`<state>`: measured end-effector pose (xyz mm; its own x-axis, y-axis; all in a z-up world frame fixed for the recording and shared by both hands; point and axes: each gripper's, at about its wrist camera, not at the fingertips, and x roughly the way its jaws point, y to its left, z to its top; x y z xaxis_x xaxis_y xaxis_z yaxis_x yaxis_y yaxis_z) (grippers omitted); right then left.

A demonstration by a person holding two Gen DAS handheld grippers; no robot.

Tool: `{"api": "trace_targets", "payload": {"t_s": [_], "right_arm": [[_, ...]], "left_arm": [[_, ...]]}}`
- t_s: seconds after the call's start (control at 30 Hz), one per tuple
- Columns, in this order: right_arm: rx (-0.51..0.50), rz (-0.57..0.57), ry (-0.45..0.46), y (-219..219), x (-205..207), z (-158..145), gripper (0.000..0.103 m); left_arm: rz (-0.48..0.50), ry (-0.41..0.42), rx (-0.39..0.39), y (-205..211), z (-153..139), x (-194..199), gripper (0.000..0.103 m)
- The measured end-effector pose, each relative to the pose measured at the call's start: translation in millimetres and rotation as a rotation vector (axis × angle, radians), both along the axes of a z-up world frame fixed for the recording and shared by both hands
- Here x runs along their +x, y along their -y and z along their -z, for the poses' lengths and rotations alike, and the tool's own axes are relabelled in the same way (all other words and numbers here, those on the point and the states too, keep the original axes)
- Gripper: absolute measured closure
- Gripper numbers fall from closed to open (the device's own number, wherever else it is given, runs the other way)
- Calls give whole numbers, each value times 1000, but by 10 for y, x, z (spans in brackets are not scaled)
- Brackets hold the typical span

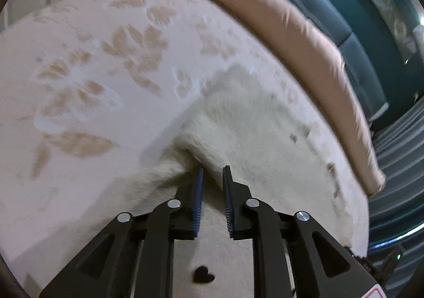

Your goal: Fold small clothes

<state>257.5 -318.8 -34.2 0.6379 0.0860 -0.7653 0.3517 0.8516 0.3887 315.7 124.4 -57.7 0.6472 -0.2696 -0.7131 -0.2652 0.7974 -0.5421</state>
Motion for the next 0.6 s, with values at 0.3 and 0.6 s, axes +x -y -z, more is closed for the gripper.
{"api": "trace_targets", "payload": {"t_s": [0.3, 0.6], "right_arm": [[-18, -190, 58, -730, 123, -260, 89], [-97, -6, -83, -2, 72, 342, 103]], "left_arm": [[-27, 28, -96, -182, -180, 115, 86], [23, -36, 66, -132, 291, 206, 95]]}}
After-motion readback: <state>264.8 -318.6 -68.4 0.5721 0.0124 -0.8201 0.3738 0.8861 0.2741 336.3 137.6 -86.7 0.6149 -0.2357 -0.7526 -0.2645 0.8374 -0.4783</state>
